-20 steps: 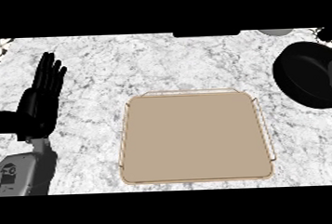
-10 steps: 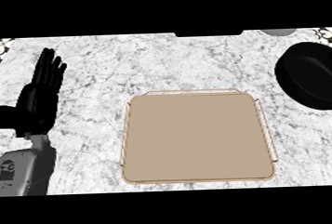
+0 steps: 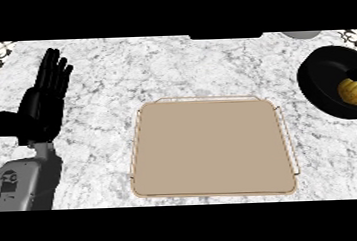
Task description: Pick the squash from the tray and place it in the pot
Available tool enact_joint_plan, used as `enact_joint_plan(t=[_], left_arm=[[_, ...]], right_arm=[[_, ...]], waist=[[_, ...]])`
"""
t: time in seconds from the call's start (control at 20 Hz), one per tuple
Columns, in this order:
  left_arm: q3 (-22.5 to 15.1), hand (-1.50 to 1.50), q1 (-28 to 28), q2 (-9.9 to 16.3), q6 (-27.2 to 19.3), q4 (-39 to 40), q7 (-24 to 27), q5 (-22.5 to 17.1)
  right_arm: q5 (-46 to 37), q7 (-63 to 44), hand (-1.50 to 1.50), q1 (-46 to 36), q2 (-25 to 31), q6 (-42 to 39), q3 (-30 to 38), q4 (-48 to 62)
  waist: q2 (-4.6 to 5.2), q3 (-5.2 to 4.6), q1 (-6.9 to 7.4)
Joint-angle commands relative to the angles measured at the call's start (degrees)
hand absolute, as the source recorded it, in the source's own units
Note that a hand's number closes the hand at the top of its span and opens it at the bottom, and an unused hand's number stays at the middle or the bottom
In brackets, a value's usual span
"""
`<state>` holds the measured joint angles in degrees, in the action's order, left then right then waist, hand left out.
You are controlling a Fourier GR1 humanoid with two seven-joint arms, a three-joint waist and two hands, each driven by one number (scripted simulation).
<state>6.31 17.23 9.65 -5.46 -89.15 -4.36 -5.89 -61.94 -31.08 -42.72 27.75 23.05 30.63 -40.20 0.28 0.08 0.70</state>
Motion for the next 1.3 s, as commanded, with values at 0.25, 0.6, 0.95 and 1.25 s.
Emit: enact_joint_plan(t=[0.25,0.6,0.95,1.25], left_arm=[[1.6,0.0,-1.4,1.1,2.0,1.4,2.1,-1.2],[-0.3,0.0,-2.1,-1.0,0.2,-0.9,0.8,0.0],[0.8,0.0,-0.9,-0.3,-0.1,0.5,0.9,0.3],[2.1,0.0,-0.5,0.1,1.1,5.3,5.5,0.3]], right_arm=[[10.6,9.9,-1.5,-2.2,-2.4,10.7,4.5,-4.1],[20.3,13.1,-1.5,-0.7,-3.1,17.2,10.1,-10.0],[27.2,14.9,-1.5,12.5,-4.7,15.5,10.3,-27.6],[35.8,17.1,-1.5,25.1,-4.9,10.2,13.4,-40.8]], waist=[[-0.22,-0.05,-0.47],[-0.38,-0.03,-0.63],[-0.54,-0.1,-1.5],[-0.4,-0.11,-1.58]])
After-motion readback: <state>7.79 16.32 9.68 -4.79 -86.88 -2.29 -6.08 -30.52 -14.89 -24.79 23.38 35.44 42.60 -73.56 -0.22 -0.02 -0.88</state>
